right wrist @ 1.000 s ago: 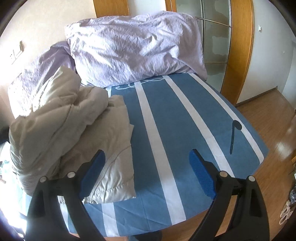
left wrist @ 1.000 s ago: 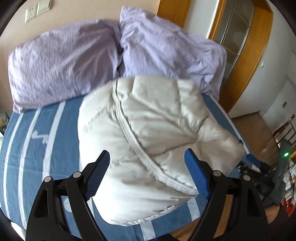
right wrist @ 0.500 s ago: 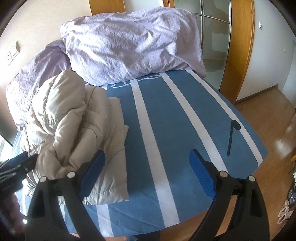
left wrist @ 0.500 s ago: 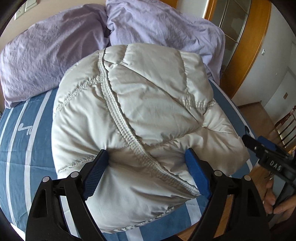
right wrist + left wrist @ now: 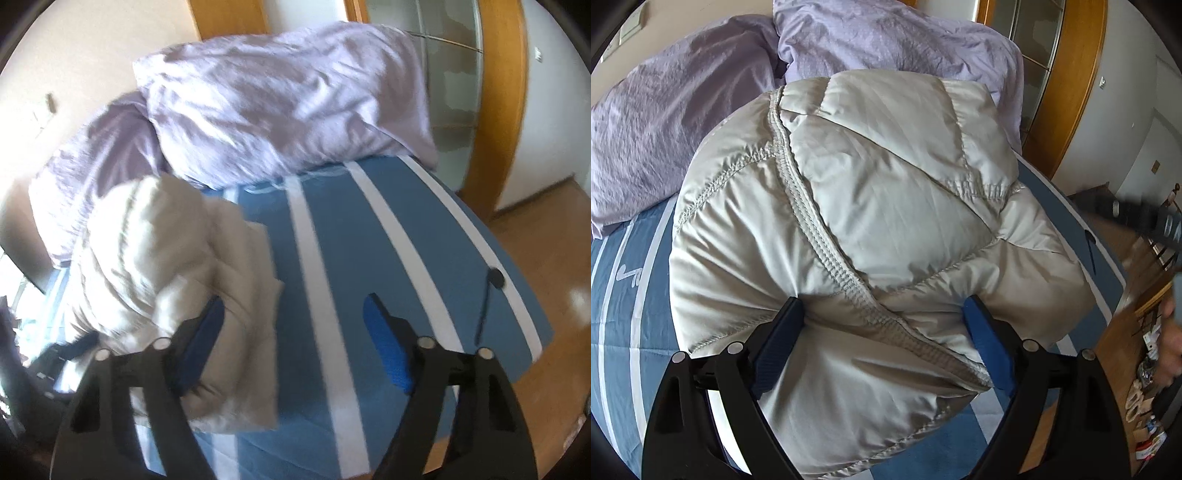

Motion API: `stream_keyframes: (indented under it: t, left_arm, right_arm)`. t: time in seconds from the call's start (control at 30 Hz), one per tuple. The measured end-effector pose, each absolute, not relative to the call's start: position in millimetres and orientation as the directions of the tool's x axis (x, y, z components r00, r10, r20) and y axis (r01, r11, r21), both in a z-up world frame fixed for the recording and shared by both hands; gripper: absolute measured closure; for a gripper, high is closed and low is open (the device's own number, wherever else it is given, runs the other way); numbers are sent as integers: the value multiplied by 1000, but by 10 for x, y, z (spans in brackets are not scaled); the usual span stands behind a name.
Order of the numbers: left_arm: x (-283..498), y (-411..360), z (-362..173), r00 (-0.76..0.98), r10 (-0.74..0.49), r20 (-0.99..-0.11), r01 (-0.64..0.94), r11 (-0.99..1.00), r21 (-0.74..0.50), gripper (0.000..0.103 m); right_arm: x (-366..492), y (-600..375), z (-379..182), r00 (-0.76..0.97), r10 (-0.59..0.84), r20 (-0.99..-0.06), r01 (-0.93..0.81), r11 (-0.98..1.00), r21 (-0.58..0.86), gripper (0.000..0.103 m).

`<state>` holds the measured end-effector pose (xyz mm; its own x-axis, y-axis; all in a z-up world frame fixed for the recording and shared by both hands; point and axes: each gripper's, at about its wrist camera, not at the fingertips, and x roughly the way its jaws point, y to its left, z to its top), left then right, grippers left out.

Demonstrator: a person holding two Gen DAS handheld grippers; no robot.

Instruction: Fold large clothes

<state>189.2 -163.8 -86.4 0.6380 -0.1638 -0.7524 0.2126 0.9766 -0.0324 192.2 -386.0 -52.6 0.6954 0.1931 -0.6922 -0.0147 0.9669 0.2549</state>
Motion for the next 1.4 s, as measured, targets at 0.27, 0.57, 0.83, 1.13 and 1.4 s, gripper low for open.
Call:
stream_keyframes:
  t: [0.27, 0.57, 0.83, 1.13, 1.4]
  left_arm:
    - [1908, -1624, -853, 626, -188, -757, 227, 972, -54, 15]
    - [1853, -1621, -878, 618, -214, -757, 254, 965, -65, 15]
    - [1804, -1590, -867, 619, -230, -751, 271, 960, -70, 15]
    - [1696, -1580, -792, 645, -244, -724, 285, 956, -68, 15]
    - [1627, -1565, -723, 655, -255, -712, 293, 953, -71, 15]
  right_arm:
    - [2080, -3473, -213, 708, 353, -611, -216, 933, 289, 74]
    - [2255, -3084, -221, 670, 425, -609, -333, 905, 265, 87]
    - [2467, -3005, -636, 593, 394, -702, -294, 918, 267, 98]
    - [2505, -3073, -922, 564, 371, -738, -250, 928, 276, 103]
    - [2460, -3142, -1090, 563, 358, -745, -210, 934, 291, 103]
